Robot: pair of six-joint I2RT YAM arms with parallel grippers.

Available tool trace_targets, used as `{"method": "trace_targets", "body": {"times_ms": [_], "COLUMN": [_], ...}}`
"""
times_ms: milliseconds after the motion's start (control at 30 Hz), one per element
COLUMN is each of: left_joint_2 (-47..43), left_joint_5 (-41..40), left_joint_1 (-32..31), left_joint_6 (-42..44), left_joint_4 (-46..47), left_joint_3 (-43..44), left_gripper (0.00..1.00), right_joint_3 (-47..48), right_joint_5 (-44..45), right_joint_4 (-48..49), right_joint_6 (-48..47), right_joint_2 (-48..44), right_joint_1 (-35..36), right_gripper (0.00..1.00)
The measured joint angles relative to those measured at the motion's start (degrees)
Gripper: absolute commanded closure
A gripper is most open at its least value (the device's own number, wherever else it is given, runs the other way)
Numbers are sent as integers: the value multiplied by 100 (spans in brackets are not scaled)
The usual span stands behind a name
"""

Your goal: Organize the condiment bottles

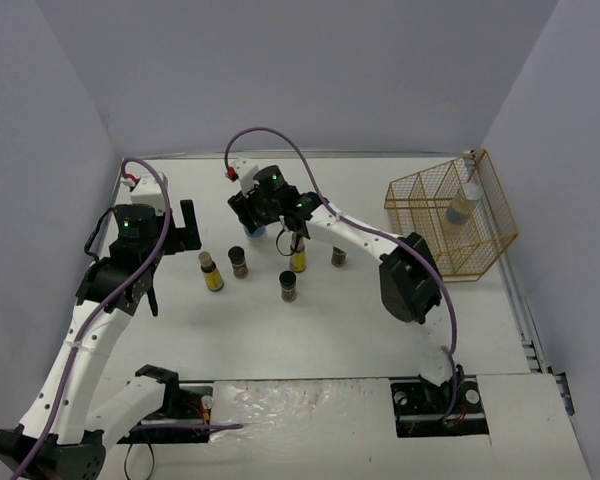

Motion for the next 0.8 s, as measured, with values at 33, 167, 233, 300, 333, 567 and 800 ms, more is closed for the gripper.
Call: {"method": "trace_targets", "body": {"times_ms": [33, 167, 233, 300, 333, 567, 800], "left_joint_2": [0, 0, 2, 2, 2, 13, 52], "left_joint_5": [16, 56, 65, 72, 73, 83, 85], "left_joint_1": [0, 0, 0, 0, 0, 0, -14], "left_joint_6": [0, -2, -2, -2, -2, -2, -2], "left_joint_4": [1, 2, 2, 0, 0, 0, 2], "left_joint_3": [0, 0, 0, 0, 0, 0, 0], "left_gripper": [3, 3, 3, 3, 3, 3, 3], "right_joint_3": [-48, -118, -118, -135, -166, -1023, -1877], "right_joint_5": [170, 807, 1138, 1620, 1897, 3428, 3801], "right_joint_4": [-44, -163, -199, -287, -336, -838, -1552], "right_joint_6": [31, 252, 441, 695, 785, 1593, 2295], "right_joint_2": [-192, -1171, -1757, -2361, -2640, -4347, -4859], "right_joint_1": [-15, -176, -398, -757, -952, -2652, -3950], "right_gripper": [100, 100, 100, 100, 100, 100, 100]}}
